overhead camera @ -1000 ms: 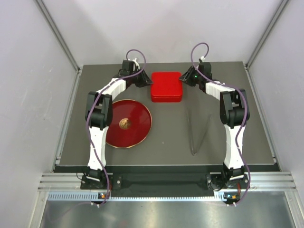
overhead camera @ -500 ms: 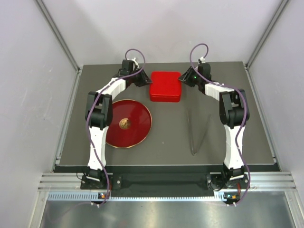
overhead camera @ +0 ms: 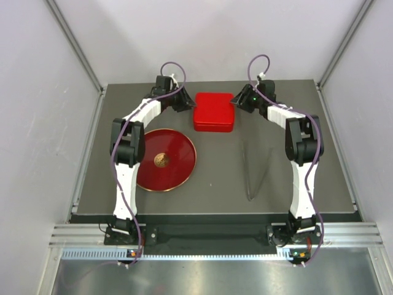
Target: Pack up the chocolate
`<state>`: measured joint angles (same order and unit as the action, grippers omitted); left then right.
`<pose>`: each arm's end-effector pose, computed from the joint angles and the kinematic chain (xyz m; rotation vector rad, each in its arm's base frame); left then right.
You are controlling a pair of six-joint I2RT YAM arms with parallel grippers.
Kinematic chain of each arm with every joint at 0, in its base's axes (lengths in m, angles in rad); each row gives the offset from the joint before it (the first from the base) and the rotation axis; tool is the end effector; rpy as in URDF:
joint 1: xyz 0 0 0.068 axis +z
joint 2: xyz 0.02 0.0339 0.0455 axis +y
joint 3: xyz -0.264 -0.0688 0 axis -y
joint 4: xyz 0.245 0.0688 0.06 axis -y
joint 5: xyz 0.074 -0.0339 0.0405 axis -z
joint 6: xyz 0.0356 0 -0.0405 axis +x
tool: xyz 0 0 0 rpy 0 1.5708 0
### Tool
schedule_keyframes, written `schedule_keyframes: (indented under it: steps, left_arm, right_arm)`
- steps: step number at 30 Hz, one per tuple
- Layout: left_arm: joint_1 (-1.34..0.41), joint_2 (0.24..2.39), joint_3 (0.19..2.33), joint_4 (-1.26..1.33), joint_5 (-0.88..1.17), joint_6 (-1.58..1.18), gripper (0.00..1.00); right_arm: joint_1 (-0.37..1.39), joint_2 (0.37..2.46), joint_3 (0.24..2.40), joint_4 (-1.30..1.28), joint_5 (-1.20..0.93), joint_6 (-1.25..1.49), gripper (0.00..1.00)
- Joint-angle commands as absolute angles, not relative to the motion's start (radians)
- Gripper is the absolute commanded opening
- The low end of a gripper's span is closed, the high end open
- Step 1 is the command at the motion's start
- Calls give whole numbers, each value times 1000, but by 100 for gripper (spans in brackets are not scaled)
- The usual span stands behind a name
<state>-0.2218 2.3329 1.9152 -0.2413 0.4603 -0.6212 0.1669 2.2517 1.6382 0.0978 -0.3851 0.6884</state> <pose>0.5177 -0.1330 0.1951 -0.1983 2.3188 -0.9581 0.5048 0.0986 0.1739 0.3205 2.1548 0.9070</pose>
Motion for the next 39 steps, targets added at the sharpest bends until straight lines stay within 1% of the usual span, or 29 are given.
schedule_keyframes:
  steps: [1, 7, 12, 14, 15, 16, 17, 18, 19, 20, 21, 24, 28, 31, 34, 39]
  left_arm:
    - [-207, 2296, 1951, -252, 480, -601, 43]
    - [-204, 2253, 1953, -241, 497, -615, 42]
    - [-207, 2214, 1947, -224, 522, -632, 38]
    - [-209, 2200, 1936, -212, 534, -641, 35]
    - [-210, 2197, 1930, -192, 544, -649, 32]
    - [-212, 2192, 1922, -178, 552, -658, 30]
    - [-215, 2191, 1905, -161, 575, -676, 23]
    - [-222, 2187, 1898, -132, 581, -684, 19]
    - [-227, 2189, 1894, -124, 584, -689, 16]
    - [-230, 2198, 1890, -120, 584, -693, 9]
    - [-239, 2204, 1890, -112, 584, -695, 7]
    - [-244, 2241, 1885, -100, 604, -715, 1]
    - [-248, 2284, 1836, -52, 601, -735, 0]
    - [-256, 2318, 1767, -52, 572, -713, 0]
    - [-256, 2325, 1729, -52, 536, -698, 0]
    - [-255, 2322, 1741, -89, 514, -675, 0]
  right_arm:
    - [160, 2212, 1707, 117, -457, 650, 56]
    - [152, 2186, 1710, 118, -469, 646, 63]
    - [118, 2116, 1645, 101, -440, 657, 63]
    - [109, 2080, 1632, 72, -433, 652, 62]
    - [109, 2068, 1623, 68, -436, 646, 59]
    - [109, 2045, 1620, 67, -448, 646, 48]
    - [112, 2039, 1617, 71, -465, 650, 39]
    - [117, 2033, 1614, 92, -509, 664, 23]
    - [123, 2029, 1615, 106, -537, 672, 16]
    - [138, 2031, 1623, 118, -590, 679, 11]
    - [146, 2034, 1624, 155, -616, 705, 1]
    - [182, 2062, 1635, 248, -718, 777, 0]
    - [238, 2182, 1648, 339, -822, 848, 1]
    - [261, 2264, 1594, 409, -835, 887, 0]
    - [264, 2328, 1585, 394, -831, 871, 0]
    - [244, 2318, 1595, 316, -807, 808, 0]
